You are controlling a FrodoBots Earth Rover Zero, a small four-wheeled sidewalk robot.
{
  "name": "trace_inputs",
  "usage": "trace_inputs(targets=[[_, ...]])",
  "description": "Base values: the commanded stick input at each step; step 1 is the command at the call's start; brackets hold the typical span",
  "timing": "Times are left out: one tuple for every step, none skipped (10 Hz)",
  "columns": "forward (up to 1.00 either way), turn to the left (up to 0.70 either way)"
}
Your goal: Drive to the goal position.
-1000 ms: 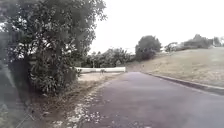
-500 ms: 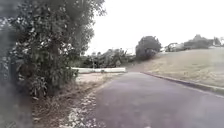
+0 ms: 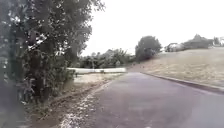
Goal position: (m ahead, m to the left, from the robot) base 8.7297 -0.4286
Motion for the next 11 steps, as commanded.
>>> trace_inputs(targets=[[0.45,0.00],[0.45,0.00],[0.45,0.00],[0.45,0.00],[0.45,0.00],[0.45,0.00],[0.45,0.00],[0.45,0.00],[0.45,0.00],[0.45,0.00],[0.45,0.00]])
